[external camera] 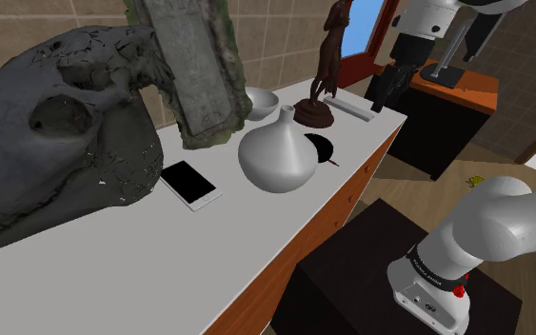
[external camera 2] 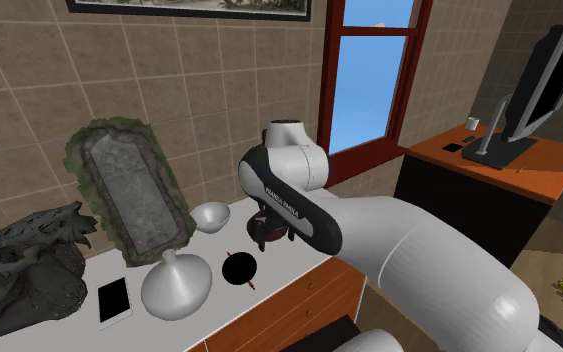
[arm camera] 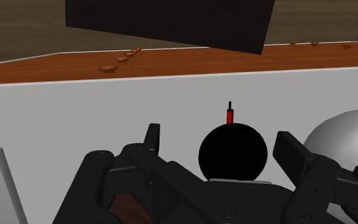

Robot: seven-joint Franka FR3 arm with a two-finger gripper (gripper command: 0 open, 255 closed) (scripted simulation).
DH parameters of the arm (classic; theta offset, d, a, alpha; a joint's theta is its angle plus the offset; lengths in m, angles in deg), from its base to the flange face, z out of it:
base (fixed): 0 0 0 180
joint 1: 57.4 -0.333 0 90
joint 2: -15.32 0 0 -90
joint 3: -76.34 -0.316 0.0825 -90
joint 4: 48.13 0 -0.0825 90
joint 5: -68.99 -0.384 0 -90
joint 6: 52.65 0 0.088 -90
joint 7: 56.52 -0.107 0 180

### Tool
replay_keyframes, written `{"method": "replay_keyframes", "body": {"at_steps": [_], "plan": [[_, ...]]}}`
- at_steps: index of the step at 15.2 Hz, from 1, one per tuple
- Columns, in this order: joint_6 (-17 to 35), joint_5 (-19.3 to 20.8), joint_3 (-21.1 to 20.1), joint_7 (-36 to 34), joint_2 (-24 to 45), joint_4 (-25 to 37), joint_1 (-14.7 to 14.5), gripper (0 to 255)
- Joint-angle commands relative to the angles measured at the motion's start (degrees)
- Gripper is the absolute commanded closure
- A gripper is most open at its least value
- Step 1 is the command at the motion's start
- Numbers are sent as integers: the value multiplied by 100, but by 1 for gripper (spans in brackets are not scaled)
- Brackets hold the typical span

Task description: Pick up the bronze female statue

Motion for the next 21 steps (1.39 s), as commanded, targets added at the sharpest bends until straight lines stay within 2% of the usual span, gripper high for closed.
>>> {"method": "replay_keyframes", "body": {"at_steps": [1, 7, 12, 17, 21], "plan": [[0, 0, 0, 0, 0, 0, 0, 0], [942, 235, 999, 1993, 479, 127, -257, 0], [1573, 53, 1850, 3690, 1194, 605, -646, 0], [1886, -568, 2705, 5486, 2142, 1428, -1160, 0], [1781, -1426, 3359, 7002, 3092, 2347, -1532, 0]]}}
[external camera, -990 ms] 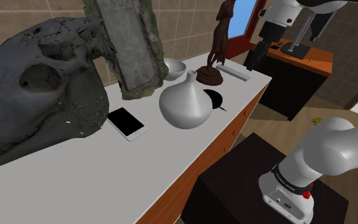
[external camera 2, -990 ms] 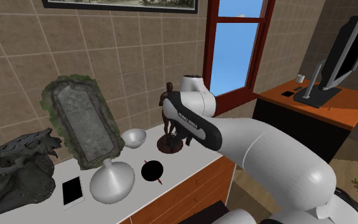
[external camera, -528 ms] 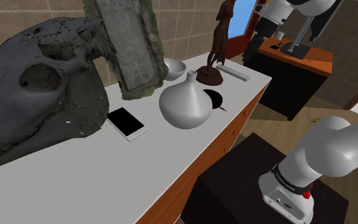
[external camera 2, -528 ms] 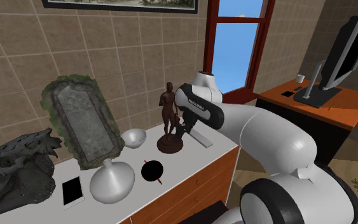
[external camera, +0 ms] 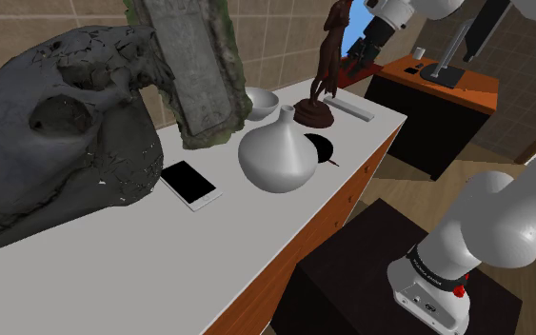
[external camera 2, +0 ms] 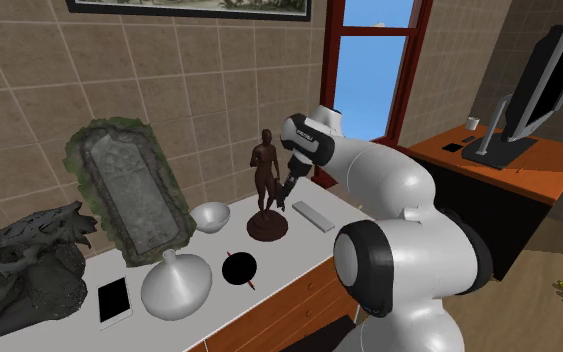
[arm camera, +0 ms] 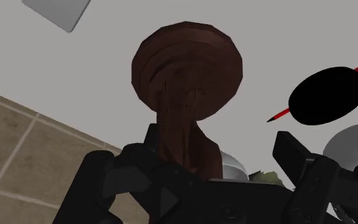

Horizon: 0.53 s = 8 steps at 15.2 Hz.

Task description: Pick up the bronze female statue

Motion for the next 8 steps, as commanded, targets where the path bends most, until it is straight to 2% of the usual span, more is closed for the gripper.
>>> {"method": "replay_keyframes", "body": {"at_steps": [1, 2, 8], "plan": [[-98, -538, 327, 835, 575, 529, -170, 0], [-190, -765, 436, 1141, 803, 757, -200, 0], [218, -818, 407, 1325, 800, 307, -176, 0]]}}
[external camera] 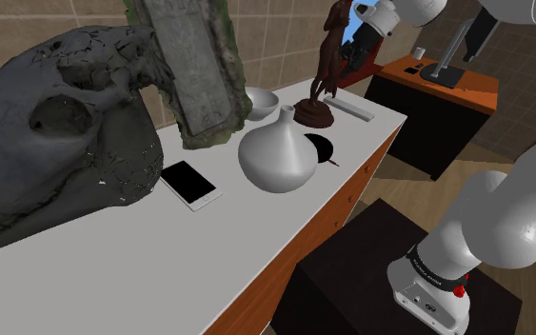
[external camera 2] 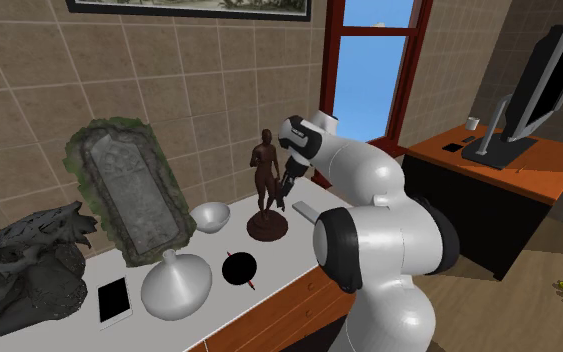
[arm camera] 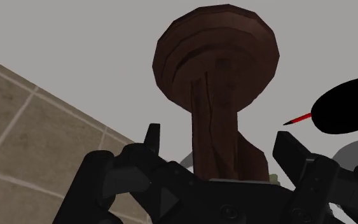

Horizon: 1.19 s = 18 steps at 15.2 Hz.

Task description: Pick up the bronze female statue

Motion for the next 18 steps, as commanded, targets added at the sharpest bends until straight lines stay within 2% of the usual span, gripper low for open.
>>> {"method": "replay_keyframes", "body": {"at_steps": [1, 3, 4, 13, 18], "plan": [[147, -32, 3, 80, 13, -151, -1, 0], [185, -39, 4, 99, 15, -191, -2, 0], [185, -33, 1, 93, 6, -195, -2, 255], [185, -40, 4, 99, 16, -190, -2, 255], [-151, 15, 3, -60, 5, 170, 1, 255]]}}
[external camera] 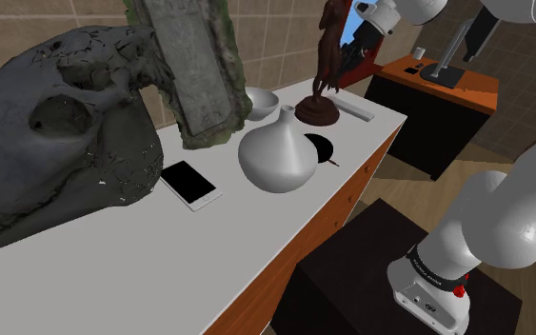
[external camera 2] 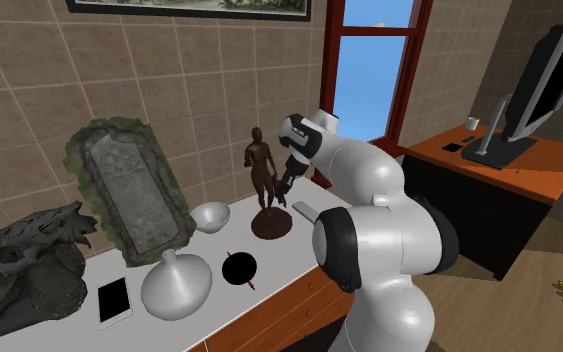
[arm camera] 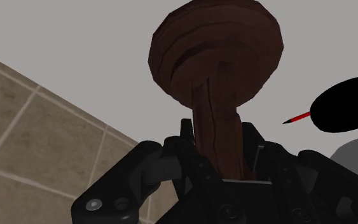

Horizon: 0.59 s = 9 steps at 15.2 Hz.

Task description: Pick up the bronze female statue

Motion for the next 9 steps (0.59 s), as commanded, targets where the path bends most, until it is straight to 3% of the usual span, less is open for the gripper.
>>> {"method": "replay_keyframes", "body": {"at_steps": [1, 9], "plan": [[-136, 25, -11, -88, -17, 156, -6, 255], [-709, 31, 18, -299, 60, 824, -2, 255]]}}
